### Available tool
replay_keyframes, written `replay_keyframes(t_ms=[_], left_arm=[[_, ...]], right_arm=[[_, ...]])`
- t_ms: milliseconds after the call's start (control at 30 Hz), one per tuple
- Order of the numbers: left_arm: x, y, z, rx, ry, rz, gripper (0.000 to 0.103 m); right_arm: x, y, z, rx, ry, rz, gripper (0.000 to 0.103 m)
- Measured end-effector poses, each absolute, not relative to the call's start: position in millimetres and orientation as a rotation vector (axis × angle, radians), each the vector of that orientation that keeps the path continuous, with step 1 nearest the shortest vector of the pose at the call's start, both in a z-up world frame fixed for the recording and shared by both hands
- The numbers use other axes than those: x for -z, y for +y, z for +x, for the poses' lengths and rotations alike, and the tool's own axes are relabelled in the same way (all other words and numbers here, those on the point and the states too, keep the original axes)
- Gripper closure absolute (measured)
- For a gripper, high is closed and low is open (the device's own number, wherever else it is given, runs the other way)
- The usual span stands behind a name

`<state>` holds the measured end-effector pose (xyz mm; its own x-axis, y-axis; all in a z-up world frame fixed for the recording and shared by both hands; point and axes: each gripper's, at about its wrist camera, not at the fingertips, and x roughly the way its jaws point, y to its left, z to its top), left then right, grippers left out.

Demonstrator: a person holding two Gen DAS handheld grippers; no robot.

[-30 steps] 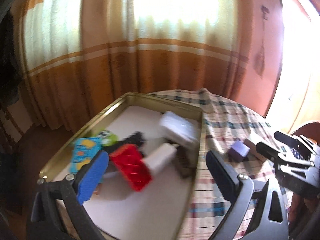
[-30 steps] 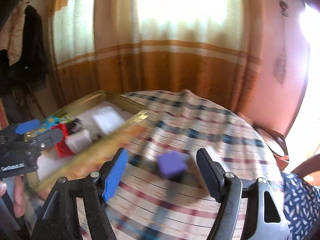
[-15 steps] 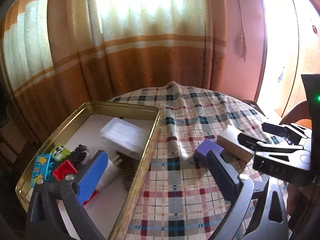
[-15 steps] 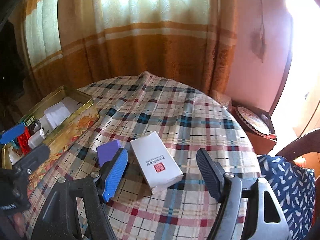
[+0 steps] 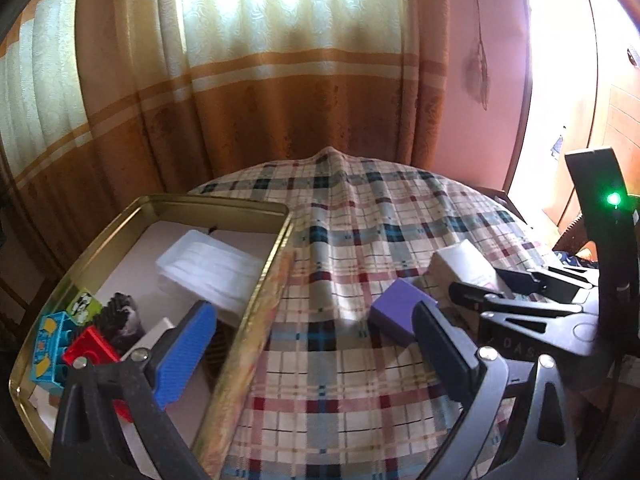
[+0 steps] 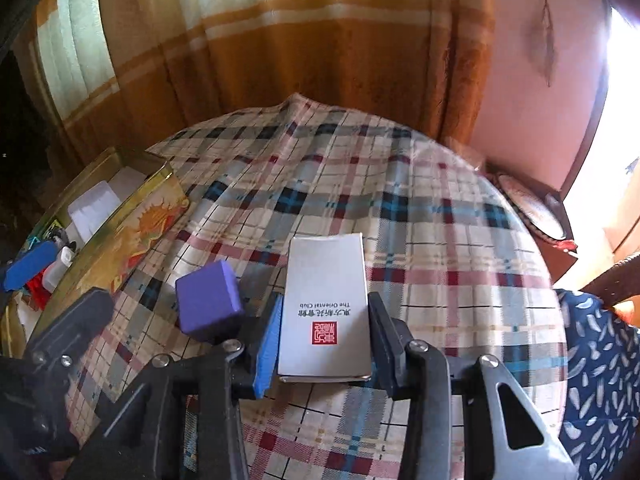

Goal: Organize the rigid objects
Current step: 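Move the left tool to the purple cube while the right tool reaches the white card box, then close the left tool on the purple cube while the right tool grips the white card box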

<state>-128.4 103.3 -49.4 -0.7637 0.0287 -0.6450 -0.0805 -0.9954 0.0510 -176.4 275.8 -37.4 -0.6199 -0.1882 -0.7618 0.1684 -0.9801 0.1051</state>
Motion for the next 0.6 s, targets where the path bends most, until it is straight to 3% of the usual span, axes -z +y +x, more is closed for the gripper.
replay_keyframes(t_ms=[367, 600], left_arm=[[53.5, 138.2, -131.9, -2.801, 0.175, -1.052, 0.004], [72.7, 144.9, -156.5, -2.709, 0.147, -1.146, 0.016]], right_arm=[[30.7, 315.3, -166.9, 2.847, -0.268, 1.222, 0.060], [27.6, 314.6, -166.1, 2.862, -0.255, 1.206, 0.060]])
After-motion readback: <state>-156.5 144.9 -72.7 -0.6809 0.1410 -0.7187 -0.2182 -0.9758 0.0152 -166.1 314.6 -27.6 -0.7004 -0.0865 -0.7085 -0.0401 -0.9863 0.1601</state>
